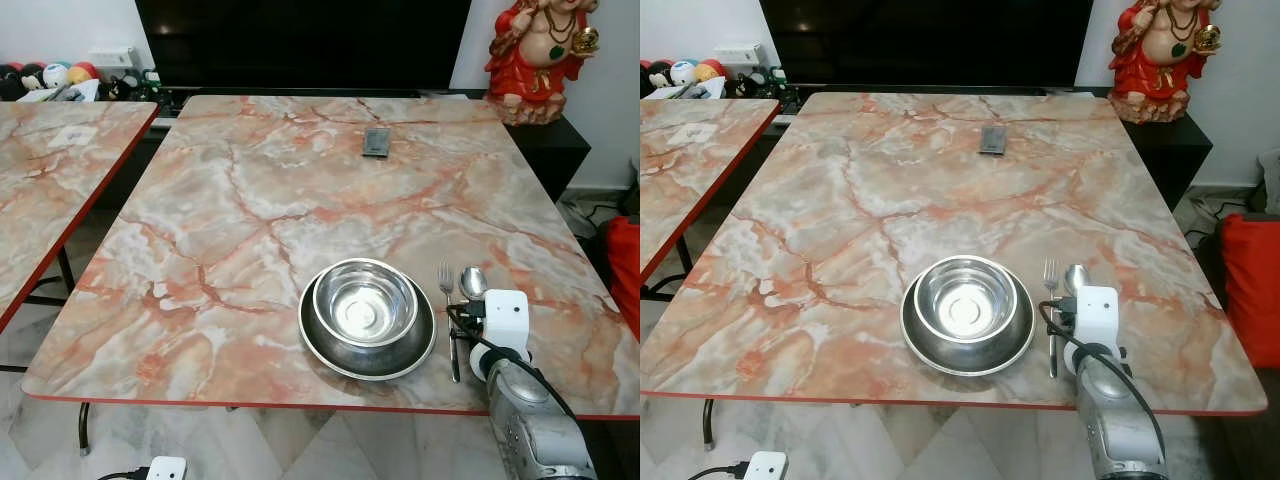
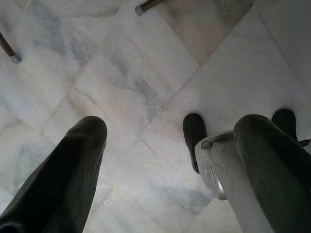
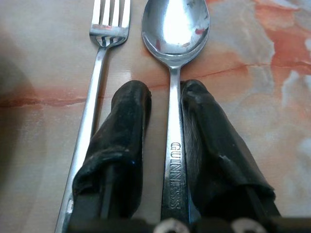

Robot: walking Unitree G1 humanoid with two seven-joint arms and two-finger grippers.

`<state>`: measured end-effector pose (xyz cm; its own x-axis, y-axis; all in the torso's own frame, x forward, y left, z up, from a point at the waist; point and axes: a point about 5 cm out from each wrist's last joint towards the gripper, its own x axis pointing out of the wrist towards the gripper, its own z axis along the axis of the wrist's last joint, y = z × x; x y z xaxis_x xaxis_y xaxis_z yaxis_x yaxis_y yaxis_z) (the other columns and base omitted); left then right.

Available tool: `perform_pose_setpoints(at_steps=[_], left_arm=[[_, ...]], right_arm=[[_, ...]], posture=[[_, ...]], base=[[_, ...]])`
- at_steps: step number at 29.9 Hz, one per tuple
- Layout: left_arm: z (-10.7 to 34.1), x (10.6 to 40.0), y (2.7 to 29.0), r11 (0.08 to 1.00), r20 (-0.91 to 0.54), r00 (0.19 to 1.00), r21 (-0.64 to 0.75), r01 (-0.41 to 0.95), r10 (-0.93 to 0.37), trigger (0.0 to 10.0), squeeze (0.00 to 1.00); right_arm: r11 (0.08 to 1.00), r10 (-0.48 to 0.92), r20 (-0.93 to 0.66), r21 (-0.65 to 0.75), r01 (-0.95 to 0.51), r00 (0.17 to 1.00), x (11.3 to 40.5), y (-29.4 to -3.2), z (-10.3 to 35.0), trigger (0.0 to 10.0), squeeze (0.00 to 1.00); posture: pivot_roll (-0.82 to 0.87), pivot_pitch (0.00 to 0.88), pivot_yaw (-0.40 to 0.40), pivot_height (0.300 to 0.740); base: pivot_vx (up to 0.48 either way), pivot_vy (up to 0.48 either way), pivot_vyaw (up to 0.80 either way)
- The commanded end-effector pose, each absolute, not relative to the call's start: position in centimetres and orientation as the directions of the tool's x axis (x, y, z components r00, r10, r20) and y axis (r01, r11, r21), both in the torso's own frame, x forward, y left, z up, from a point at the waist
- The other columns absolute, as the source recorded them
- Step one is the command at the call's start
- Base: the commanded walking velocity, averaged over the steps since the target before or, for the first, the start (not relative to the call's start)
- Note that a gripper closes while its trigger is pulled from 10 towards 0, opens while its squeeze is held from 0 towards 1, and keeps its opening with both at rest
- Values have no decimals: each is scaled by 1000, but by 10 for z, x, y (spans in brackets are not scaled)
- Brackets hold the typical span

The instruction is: Setting the table

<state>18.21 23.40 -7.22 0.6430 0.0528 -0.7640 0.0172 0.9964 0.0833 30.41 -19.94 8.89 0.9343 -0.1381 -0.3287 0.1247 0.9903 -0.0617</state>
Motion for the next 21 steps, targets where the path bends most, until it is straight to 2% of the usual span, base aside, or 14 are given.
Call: perform_pose_setpoints(at_steps=[1, 8, 12, 17, 21], left_arm=[[-75, 175, 237, 996, -783, 619, 85, 19, 55, 10000, 0], [-75, 175, 237, 996, -783, 620, 84, 19, 55, 10000, 0], [-75, 176, 237, 996, -783, 620, 84, 19, 54, 10000, 0], [-75, 175, 237, 996, -783, 620, 84, 19, 55, 10000, 0], [-75, 175, 237, 996, -783, 620, 85, 20, 54, 10000, 0]], right_arm=[[989, -148, -368, -76, 129, 918, 300, -200, 80, 10000, 0], [982, -183, -412, -115, 149, 893, 295, -202, 73, 10000, 0], [982, -189, -436, -92, 166, 880, 294, -202, 69, 10000, 0], [962, -170, -469, 110, 248, 867, 292, -200, 66, 10000, 0], [947, -185, -478, 148, 287, 859, 292, -203, 66, 10000, 0]], posture=[[-19, 123, 16, 740], [-20, 123, 16, 740], [-20, 123, 16, 740], [-20, 123, 17, 740], [-21, 123, 17, 740]], base=[[0, 0, 0], [0, 0, 0], [0, 0, 0], [0, 0, 0], [0, 0, 0]])
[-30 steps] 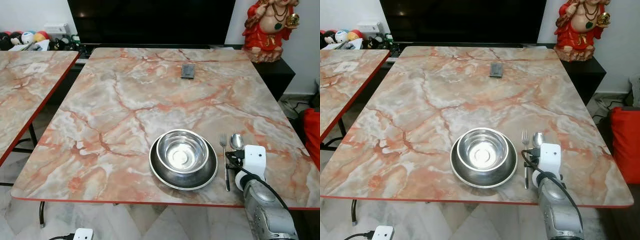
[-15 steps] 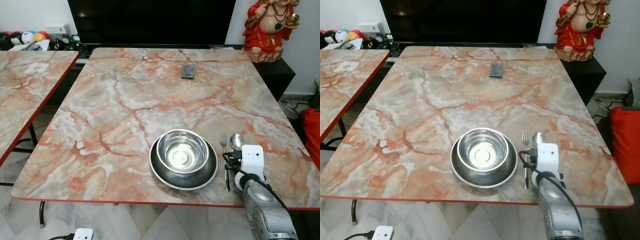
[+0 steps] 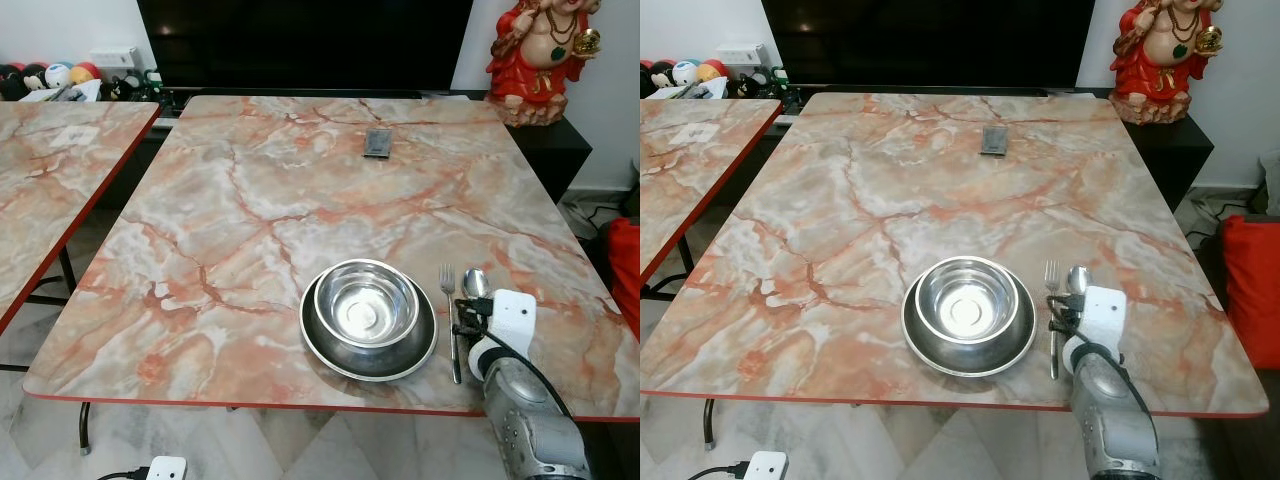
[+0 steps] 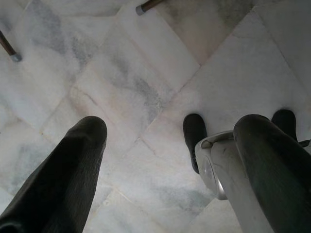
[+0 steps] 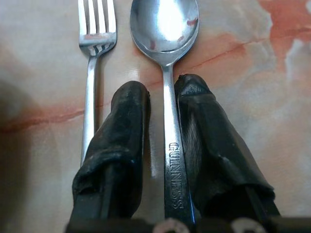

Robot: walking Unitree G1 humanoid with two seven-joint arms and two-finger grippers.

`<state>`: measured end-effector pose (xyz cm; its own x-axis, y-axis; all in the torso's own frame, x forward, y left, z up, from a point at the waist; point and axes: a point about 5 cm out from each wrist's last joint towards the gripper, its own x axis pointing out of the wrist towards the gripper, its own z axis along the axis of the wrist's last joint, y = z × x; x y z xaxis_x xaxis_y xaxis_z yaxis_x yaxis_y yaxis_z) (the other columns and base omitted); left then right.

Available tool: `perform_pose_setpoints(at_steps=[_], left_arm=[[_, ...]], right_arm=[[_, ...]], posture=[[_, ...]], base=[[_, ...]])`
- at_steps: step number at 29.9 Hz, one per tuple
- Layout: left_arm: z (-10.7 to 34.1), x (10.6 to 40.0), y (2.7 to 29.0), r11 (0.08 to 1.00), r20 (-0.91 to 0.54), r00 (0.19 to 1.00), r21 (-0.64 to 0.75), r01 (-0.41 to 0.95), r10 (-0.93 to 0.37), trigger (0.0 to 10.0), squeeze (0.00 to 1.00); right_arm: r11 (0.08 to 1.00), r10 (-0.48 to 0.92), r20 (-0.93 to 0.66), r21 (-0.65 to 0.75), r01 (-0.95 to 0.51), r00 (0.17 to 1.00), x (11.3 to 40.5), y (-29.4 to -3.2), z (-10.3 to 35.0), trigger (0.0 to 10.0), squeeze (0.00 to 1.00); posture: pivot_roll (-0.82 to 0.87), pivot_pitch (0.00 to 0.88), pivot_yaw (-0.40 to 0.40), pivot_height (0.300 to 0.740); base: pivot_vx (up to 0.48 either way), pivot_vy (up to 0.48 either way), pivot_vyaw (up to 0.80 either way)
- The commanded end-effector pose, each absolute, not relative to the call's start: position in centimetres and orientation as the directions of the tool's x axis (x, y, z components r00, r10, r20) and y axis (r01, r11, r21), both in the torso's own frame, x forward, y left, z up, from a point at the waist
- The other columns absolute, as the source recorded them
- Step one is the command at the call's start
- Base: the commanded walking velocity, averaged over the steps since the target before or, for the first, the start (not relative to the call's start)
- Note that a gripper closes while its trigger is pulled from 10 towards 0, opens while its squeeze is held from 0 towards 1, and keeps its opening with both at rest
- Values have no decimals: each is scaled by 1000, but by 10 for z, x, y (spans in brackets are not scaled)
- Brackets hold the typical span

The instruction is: Setting the table

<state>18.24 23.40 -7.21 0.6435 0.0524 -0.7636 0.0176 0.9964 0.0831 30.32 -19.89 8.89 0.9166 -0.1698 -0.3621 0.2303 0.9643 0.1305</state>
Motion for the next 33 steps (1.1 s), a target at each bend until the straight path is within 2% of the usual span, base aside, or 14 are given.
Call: perform_pose_setpoints(at_steps=[1, 6, 13, 25, 28, 33], left_arm=[[-75, 175, 237, 996, -783, 620, 85, 20, 54, 10000, 0], [-75, 176, 237, 996, -783, 620, 85, 20, 54, 10000, 0], [-75, 176, 237, 996, -783, 620, 84, 19, 55, 10000, 0], [-75, 175, 237, 996, -783, 620, 84, 19, 54, 10000, 0], [-75, 175, 237, 996, -783, 620, 83, 18, 54, 10000, 0], [-75, 175, 237, 996, -783, 620, 83, 18, 54, 10000, 0]], right_arm=[[947, -185, -478, 148, 287, 859, 292, -203, 66, 10000, 0], [953, -211, -485, 91, 288, 849, 291, -208, 65, 10000, 0], [971, -234, -490, -80, 224, 840, 287, -209, 59, 10000, 0], [966, -223, -536, -9, 259, 814, 279, -205, 48, 10000, 0], [949, -214, -568, 73, 307, 795, 276, -205, 41, 10000, 0], [945, -240, -561, 51, 322, 792, 277, -210, 42, 10000, 0]], posture=[[-21, 123, 17, 740], [-19, 122, 18, 740], [-19, 122, 18, 740], [-17, 114, 15, 740], [-16, 114, 15, 740], [-20, 113, 16, 740]], base=[[0, 0, 0], [0, 0, 0], [0, 0, 0], [0, 0, 0], [0, 0, 0], [0, 0, 0]])
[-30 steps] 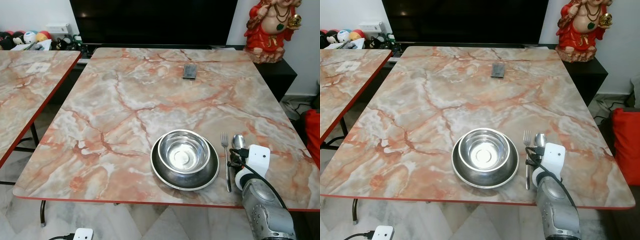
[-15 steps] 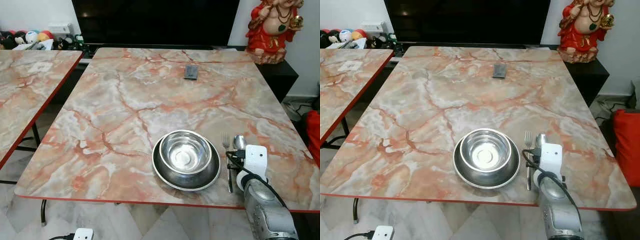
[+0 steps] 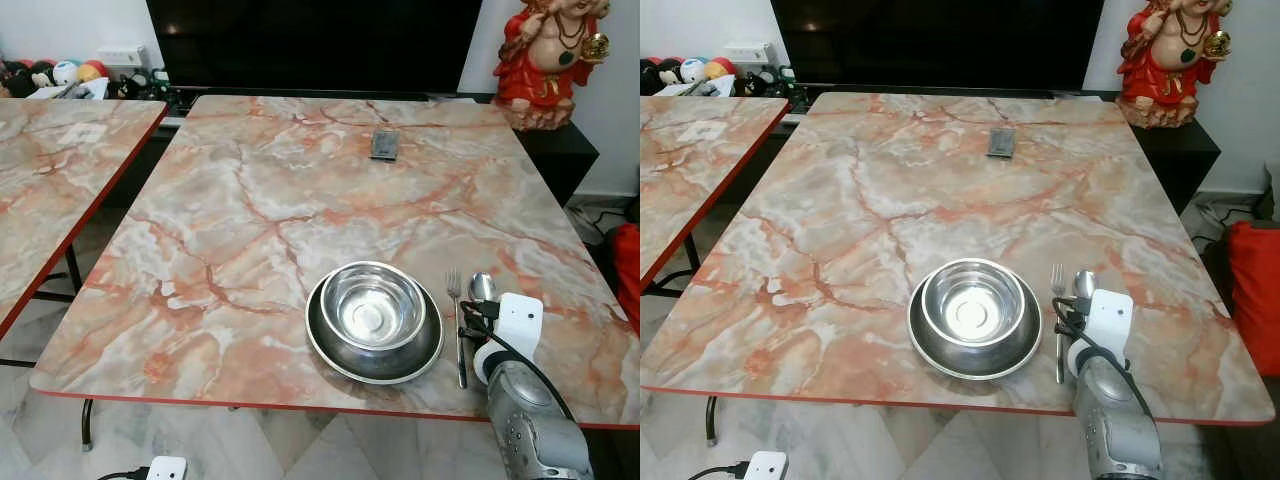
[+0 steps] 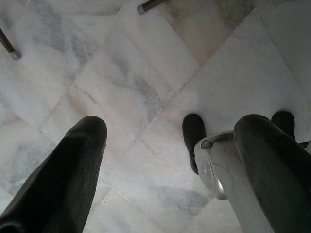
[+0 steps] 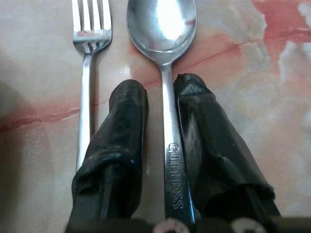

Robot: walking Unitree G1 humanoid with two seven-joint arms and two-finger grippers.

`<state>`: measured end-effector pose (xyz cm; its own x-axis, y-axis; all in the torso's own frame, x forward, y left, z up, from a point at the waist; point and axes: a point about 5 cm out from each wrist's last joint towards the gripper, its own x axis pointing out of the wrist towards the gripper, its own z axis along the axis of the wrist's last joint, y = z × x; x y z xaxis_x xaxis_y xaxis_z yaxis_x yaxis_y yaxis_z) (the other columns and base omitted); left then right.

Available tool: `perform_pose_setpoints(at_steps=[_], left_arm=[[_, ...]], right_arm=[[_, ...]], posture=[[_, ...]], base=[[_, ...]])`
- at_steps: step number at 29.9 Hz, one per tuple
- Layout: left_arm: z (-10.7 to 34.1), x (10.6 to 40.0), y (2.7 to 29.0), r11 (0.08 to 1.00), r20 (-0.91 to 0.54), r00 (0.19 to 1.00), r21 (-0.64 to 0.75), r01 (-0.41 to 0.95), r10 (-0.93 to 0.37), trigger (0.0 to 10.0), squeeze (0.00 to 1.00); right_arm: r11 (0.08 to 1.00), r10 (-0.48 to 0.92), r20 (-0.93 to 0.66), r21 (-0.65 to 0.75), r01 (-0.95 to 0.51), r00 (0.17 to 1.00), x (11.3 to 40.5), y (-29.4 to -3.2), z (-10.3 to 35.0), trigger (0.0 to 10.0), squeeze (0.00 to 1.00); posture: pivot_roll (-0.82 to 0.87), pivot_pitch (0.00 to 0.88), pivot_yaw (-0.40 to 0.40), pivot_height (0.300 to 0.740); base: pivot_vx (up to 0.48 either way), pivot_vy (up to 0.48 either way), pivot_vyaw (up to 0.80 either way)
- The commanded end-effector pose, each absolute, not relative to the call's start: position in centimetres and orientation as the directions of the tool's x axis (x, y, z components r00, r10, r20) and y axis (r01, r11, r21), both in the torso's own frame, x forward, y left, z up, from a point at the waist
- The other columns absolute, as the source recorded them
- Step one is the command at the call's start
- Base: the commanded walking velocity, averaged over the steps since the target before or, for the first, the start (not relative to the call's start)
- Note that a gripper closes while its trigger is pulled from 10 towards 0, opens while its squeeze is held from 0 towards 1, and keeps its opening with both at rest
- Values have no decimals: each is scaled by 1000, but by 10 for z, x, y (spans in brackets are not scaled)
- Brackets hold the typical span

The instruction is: Setting the table

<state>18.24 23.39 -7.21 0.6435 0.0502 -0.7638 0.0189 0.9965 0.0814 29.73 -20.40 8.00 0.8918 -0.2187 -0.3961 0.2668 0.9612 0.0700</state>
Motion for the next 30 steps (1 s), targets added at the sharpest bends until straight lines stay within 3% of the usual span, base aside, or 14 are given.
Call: perform_pose_setpoints(at_steps=[1, 13, 19, 30], left_arm=[[-75, 175, 237, 996, -783, 620, 83, 18, 54, 10000, 0], [-75, 175, 237, 996, -783, 620, 84, 19, 54, 10000, 0], [-75, 175, 237, 996, -784, 619, 85, 22, 53, 10000, 0], [-75, 176, 237, 996, -782, 621, 85, 19, 55, 10000, 0]], right_arm=[[954, -255, -554, -9, 300, 793, 276, -211, 41, 10000, 0], [952, -285, -548, -70, 297, 786, 267, -212, 29, 10000, 0], [946, -312, -406, -52, 319, 859, 278, -215, 49, 10000, 0], [936, -349, -287, -67, 345, 892, 285, -218, 67, 10000, 0]], posture=[[-20, 113, 16, 740], [-18, 121, 17, 740], [-20, 122, 19, 740], [-20, 120, 19, 740]], base=[[0, 0, 0], [0, 0, 0], [0, 0, 0], [0, 0, 0]])
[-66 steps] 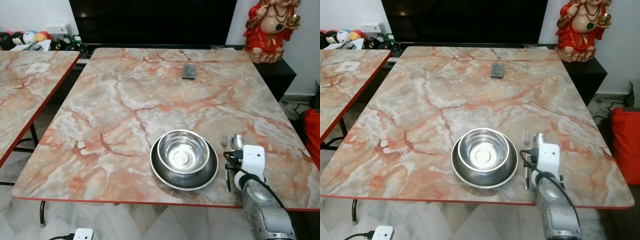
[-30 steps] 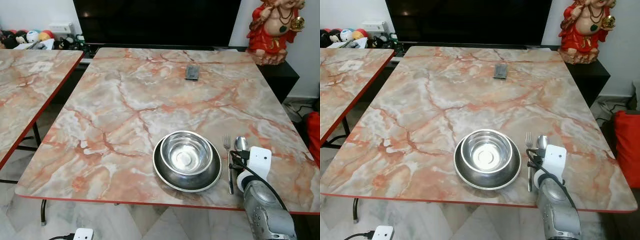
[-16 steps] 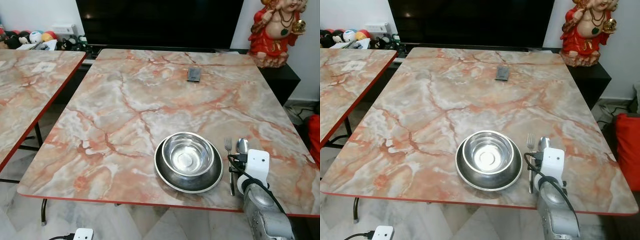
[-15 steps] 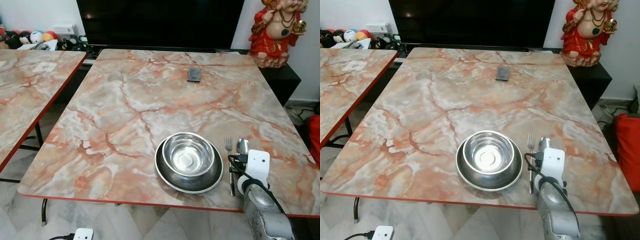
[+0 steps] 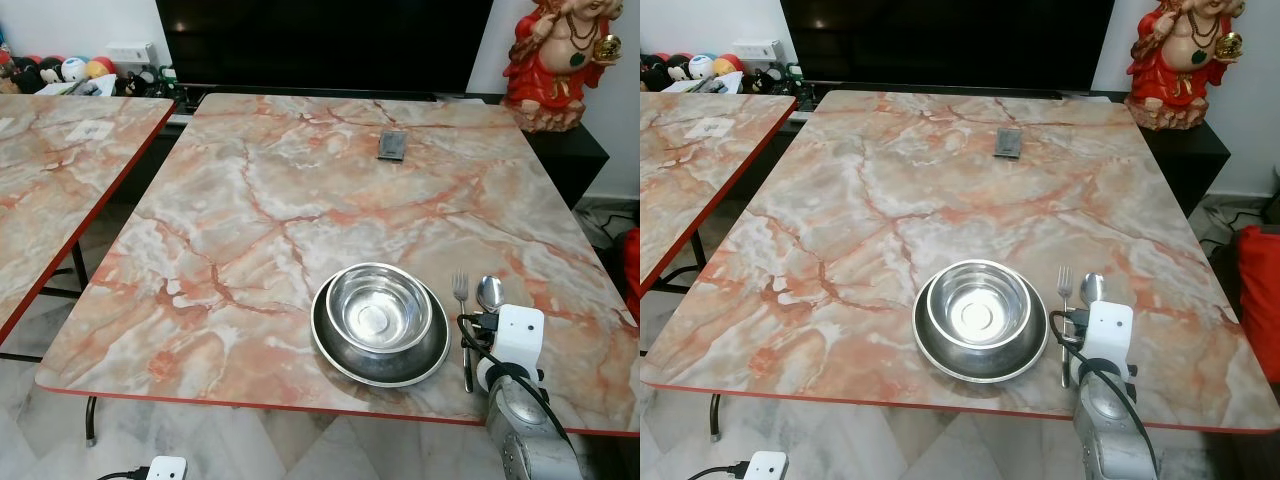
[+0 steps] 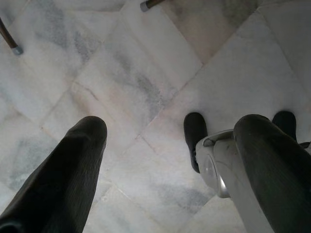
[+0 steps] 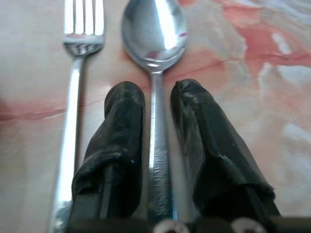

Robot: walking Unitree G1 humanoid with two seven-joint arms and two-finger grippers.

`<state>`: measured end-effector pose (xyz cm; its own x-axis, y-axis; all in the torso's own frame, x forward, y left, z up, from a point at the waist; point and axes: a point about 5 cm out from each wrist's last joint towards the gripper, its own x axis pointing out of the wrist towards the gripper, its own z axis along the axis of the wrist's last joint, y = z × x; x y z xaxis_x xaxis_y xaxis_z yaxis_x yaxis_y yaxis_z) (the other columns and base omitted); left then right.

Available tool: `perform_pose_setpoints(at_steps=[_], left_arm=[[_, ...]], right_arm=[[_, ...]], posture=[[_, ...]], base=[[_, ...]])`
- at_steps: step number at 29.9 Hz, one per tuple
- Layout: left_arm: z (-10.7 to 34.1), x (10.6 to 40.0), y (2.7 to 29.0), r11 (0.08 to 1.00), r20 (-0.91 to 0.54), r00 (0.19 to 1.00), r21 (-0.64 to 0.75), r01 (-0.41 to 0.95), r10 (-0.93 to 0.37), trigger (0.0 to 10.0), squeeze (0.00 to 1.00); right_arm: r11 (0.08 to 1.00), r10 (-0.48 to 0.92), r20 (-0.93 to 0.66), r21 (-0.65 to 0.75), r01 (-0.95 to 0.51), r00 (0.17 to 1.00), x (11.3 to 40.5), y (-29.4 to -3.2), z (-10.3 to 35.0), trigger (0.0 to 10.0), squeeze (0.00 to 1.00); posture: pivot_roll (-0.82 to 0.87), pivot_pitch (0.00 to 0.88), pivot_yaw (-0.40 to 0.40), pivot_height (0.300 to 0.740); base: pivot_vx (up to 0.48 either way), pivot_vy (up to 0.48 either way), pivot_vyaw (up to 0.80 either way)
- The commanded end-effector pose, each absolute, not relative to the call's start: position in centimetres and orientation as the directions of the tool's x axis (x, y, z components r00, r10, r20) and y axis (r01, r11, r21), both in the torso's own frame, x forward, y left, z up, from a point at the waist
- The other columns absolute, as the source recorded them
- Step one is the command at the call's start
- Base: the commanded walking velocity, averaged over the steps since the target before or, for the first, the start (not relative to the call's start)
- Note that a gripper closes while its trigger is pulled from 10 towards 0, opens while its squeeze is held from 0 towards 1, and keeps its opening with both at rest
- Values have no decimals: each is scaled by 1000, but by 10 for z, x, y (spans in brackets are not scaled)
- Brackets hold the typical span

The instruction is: Setting the table

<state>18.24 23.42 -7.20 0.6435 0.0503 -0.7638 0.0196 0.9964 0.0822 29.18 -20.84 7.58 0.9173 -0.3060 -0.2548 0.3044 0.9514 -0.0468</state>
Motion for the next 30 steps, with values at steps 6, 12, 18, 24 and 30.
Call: perform_pose_setpoints(at_steps=[6, 12, 18, 24, 30], left_arm=[[-75, 176, 237, 996, -782, 621, 85, 18, 55, 10000, 0], [-75, 176, 237, 996, -782, 621, 85, 18, 56, 10000, 0], [-75, 176, 237, 996, -782, 621, 86, 19, 56, 10000, 0], [-75, 176, 236, 996, -783, 620, 86, 18, 56, 10000, 0], [-76, 175, 237, 996, -783, 619, 87, 19, 56, 10000, 0]], right_arm=[[924, -380, -155, -12, 383, 912, 288, -222, 86, 10000, 0], [932, -358, -129, 3, 362, 925, 290, -219, 90, 10000, 0], [940, -338, -107, 16, 342, 935, 292, -214, 93, 10000, 0], [942, -330, -43, 53, 332, 943, 293, -213, 100, 10000, 0], [930, -367, 132, 93, 357, 921, 296, -220, 132, 10000, 0]], posture=[[-22, 121, 18, 740], [-21, 119, 16, 740], [-23, 114, 16, 740], [-22, 112, 16, 740], [-26, 107, 17, 740]], base=[[0, 0, 0], [0, 0, 0], [0, 0, 0], [0, 0, 0], [0, 0, 0]])
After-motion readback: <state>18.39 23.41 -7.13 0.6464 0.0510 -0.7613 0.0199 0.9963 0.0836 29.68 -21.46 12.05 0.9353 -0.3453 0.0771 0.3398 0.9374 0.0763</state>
